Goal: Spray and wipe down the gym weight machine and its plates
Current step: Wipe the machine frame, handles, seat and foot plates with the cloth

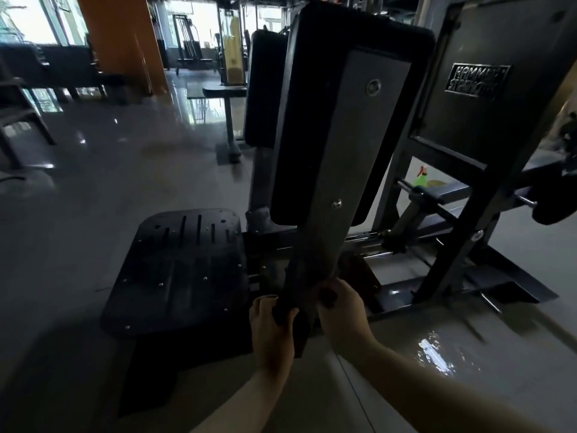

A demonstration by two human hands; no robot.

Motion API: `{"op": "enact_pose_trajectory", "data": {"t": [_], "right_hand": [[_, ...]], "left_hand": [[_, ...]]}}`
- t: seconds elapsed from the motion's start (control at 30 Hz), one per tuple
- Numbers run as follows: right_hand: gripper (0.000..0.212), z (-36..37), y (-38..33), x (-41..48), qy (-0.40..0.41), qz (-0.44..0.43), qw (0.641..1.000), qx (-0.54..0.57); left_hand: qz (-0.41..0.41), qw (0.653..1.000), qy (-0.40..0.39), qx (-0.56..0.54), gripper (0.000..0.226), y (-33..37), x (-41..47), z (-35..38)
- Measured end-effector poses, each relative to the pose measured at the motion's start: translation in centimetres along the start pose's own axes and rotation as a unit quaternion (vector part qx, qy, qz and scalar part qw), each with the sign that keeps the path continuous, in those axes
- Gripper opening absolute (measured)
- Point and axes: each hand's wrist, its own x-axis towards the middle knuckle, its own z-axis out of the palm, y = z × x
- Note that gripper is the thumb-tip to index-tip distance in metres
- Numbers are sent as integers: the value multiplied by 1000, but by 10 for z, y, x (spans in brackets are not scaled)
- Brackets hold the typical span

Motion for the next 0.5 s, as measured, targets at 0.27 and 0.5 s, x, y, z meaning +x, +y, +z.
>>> {"op": "enact_pose_trajectory", "data": {"t": [0.27, 0.5], "right_hand": [[36, 8, 18, 14, 17, -37, 999, 14], [48, 17, 34, 19, 31, -89, 995, 15]], "left_hand": [[191, 980, 25, -43, 28, 15, 20, -1], [22, 991, -12, 134, 40, -99, -11, 13]]}}
